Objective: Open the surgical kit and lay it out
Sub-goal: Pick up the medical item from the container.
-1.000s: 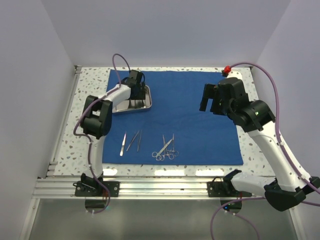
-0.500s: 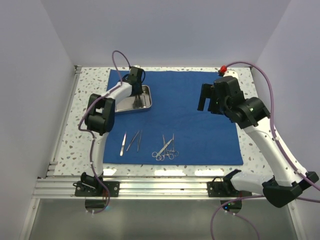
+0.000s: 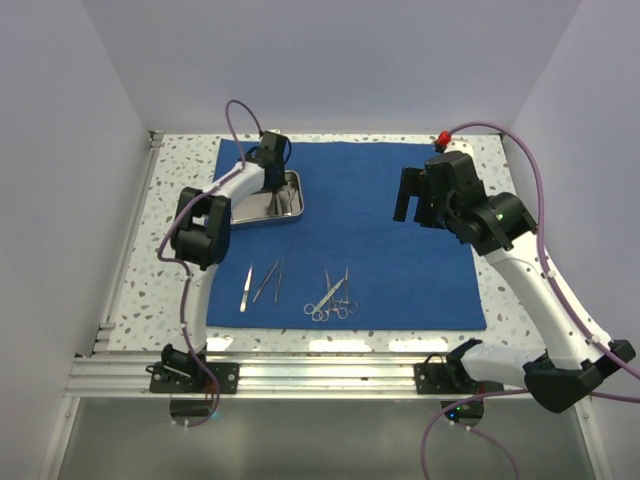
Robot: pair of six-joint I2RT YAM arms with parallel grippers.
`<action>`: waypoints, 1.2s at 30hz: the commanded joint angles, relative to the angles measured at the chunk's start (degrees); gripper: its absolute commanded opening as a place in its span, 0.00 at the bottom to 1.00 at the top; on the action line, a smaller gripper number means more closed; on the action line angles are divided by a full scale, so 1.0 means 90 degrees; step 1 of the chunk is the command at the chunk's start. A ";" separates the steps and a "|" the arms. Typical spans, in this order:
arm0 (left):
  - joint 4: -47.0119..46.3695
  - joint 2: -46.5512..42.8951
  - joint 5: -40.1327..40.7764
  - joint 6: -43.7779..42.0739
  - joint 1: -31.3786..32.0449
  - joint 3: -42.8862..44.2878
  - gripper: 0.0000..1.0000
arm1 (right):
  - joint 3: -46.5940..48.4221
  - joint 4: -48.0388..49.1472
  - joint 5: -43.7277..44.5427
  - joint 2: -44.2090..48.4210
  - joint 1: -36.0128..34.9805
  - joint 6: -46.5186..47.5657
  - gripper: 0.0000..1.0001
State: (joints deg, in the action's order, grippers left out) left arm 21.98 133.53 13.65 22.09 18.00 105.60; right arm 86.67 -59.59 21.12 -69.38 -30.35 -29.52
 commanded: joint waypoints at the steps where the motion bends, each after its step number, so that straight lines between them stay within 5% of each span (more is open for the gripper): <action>1: 0.0653 -0.0042 0.0046 -0.0081 -0.0086 0.0365 0.00 | -0.0011 0.0069 -0.0111 0.0053 0.0022 -0.0011 0.98; 4: 0.0839 -0.0217 0.0133 -0.0169 -0.0115 0.0639 0.00 | -0.0050 0.0088 -0.0101 0.0082 0.0022 -0.0050 0.98; 7: 0.0849 -0.0412 0.0144 -0.0286 -0.0154 0.0747 0.30 | -0.0099 0.0098 -0.0111 0.0131 0.0022 -0.0089 0.98; 19: 0.0888 -0.0121 0.0037 -0.0384 -0.0252 0.0650 0.18 | -0.0138 0.0127 -0.0121 0.0170 0.0022 -0.0226 0.98; 36: 0.0498 0.0143 -0.0374 -0.0403 -0.0252 0.0249 0.26 | -0.0226 0.0078 -0.0101 0.0229 0.0022 -0.0382 0.98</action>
State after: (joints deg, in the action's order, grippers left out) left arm 28.23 133.80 11.14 19.86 16.23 108.84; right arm 84.82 -59.29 20.01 -68.62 -30.35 -32.08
